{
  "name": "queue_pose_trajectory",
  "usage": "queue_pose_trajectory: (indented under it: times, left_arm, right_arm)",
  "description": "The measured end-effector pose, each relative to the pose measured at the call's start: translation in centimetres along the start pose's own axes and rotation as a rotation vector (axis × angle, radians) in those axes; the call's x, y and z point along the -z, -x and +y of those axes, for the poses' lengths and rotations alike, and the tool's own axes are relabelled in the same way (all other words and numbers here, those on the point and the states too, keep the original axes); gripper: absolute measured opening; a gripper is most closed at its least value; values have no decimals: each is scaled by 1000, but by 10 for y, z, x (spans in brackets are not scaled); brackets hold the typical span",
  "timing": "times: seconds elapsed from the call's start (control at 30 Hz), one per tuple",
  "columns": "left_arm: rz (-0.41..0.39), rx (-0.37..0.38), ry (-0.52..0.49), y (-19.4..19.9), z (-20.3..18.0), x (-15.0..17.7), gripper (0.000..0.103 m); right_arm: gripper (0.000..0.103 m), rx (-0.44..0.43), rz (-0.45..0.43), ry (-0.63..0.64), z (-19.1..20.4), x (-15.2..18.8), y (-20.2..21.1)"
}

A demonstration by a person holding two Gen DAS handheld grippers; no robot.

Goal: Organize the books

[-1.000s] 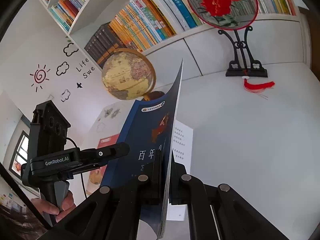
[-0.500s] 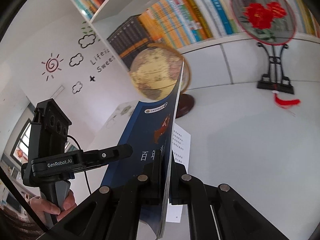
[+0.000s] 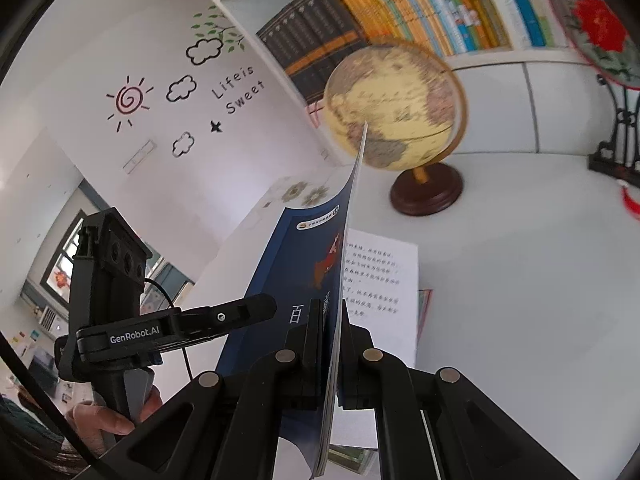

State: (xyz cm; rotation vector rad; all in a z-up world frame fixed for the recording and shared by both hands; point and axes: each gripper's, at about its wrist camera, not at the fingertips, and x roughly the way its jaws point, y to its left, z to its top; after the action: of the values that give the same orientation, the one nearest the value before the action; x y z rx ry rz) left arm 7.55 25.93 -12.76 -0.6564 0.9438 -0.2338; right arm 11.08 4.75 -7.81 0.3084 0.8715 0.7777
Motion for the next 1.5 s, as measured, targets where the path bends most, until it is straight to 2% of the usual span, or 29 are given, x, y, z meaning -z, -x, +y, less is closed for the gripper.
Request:
queue_pose_trajectory:
  times: [0.4, 0.7, 0.9, 1.1, 1.27, 1.47, 1.5]
  left_arm:
    - [-2, -27, 66, 1, 38, 2, 39]
    - [5, -56, 110, -1, 62, 6, 43]
    - [-1, -75, 116, -7, 74, 7, 43]
    - [10, -102, 101, -12, 75, 8, 43]
    - [9, -81, 104, -15, 76, 7, 43]
    - [24, -118, 77, -17, 70, 5, 46]
    - [33, -131, 72, -17, 68, 4, 47]
  right_arm:
    - [5, -38, 70, -6, 10, 0, -39]
    - [6, -43, 148, -21, 19, 15, -64]
    - [6, -33, 159, -40, 17, 21, -72]
    - [7, -31, 182, -105, 5, 26, -81]
    - [8, -32, 190, -168, -6, 32, -83]
    - [14, -12, 202, -197, -10, 37, -86]
    - [18, -4, 210, -201, -10, 38, -88]
